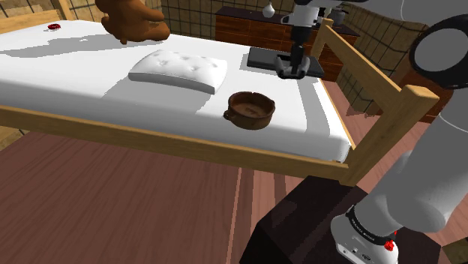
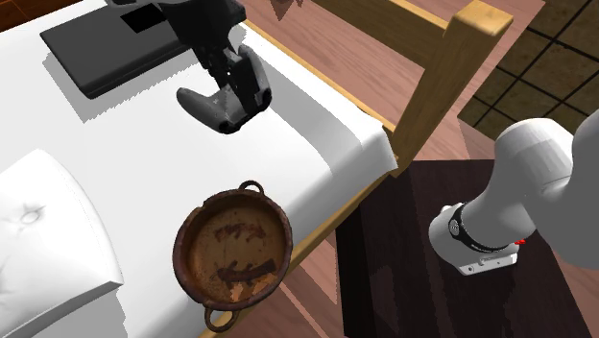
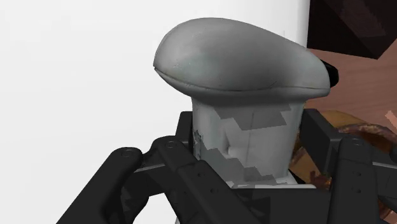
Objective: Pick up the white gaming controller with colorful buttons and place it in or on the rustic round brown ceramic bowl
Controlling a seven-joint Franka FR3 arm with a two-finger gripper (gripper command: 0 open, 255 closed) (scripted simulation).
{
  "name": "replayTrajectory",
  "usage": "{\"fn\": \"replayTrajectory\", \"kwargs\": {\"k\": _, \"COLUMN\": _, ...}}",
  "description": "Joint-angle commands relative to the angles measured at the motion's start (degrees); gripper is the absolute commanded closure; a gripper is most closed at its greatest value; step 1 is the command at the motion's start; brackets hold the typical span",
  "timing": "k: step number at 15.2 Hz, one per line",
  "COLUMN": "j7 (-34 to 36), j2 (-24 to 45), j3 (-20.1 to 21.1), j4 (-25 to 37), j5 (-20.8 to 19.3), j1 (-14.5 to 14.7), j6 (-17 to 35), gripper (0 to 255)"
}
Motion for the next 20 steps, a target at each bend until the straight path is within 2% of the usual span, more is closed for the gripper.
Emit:
{"fn": "replayTrajectory", "kwargs": {"k": 1, "j7": 3.1, "j2": -2.0, "j3": 1.2, "j4": -2.3, "j5": -0.4, "j1": 1.9, "j6": 0.7, "gripper": 255}}
{"fn": "replayTrajectory", "kwargs": {"k": 8, "j7": 13.0, "j2": -5.5, "j3": 5.8, "j4": -6.6, "j5": -0.1, "j1": 7.3, "j6": 2.5, "gripper": 255}}
{"fn": "replayTrajectory", "kwargs": {"k": 15, "j7": 22.9, "j2": -5.9, "j3": 10.7, "j4": -7.3, "j5": 1.5, "j1": 12.4, "j6": 4.0, "gripper": 255}}
{"fn": "replayTrajectory", "kwargs": {"k": 20, "j7": 22.6, "j2": -6.1, "j3": 10.8, "j4": -11.5, "j5": 1.4, "j1": 12.5, "j6": 7.9, "gripper": 255}}
